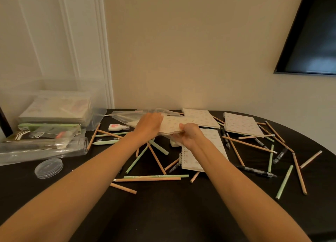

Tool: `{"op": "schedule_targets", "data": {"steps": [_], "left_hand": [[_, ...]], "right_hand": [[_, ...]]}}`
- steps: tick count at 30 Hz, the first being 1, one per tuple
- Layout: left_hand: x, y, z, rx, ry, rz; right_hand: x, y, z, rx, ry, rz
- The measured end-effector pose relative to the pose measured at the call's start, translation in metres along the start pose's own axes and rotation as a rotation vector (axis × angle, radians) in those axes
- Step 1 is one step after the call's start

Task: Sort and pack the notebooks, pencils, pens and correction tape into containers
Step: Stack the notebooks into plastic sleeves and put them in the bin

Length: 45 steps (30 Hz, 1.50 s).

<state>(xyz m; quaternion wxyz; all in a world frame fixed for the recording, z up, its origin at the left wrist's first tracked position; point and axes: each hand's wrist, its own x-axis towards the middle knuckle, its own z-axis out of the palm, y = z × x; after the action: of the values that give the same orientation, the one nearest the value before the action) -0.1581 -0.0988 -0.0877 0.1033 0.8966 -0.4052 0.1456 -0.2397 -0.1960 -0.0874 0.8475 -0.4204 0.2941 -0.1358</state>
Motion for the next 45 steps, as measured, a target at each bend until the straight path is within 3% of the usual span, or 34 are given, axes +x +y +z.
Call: {"op": "schedule_targets", "data": {"steps": [5,10,14,16,19,26,29,32,35,41,45], "left_hand": [[-0.005,-0.001,0.001,-0.131,-0.013,0.003],[-0.011,-0.001,0.004,-0.186,-0.05,0.012],[-0.014,0.003,0.011,-0.13,-0.133,-0.016],[-0.014,0.004,0.012,-0.146,-0.102,-0.045],[-0.013,0.008,0.01,-0.177,-0.017,-0.048],[-0.016,0.025,-0.01,-0.155,0.098,0.048],[-0.017,0.033,-0.02,-0.162,0.161,0.106],[-0.021,0.033,-0.02,-0.154,0.117,0.082],[-0.025,0.026,-0.012,-0.343,0.085,0.06],[-0.031,0.026,-0.015,-0.578,-0.106,0.104],[-0.036,0.002,-0.017,-0.619,-0.261,0.028]], "right_hand": [[-0.006,-0.009,-0.002,-0.002,-0.134,0.022],[-0.008,-0.005,-0.008,0.12,-0.078,-0.043],[-0.014,-0.007,-0.008,-0.302,0.061,-0.241],[-0.013,-0.01,-0.011,-0.358,0.038,-0.203],[-0.017,-0.008,-0.02,-0.3,-0.002,-0.079],[-0.017,-0.009,-0.013,0.0,-0.024,-0.056],[-0.022,-0.004,-0.007,0.033,-0.003,0.038],[-0.042,-0.001,-0.007,0.2,-0.015,0.109],[-0.038,0.003,-0.013,0.379,-0.002,0.071],[0.0,0.016,-0.006,0.331,0.04,0.012],[0.02,0.027,-0.001,0.352,-0.009,0.025]]}}
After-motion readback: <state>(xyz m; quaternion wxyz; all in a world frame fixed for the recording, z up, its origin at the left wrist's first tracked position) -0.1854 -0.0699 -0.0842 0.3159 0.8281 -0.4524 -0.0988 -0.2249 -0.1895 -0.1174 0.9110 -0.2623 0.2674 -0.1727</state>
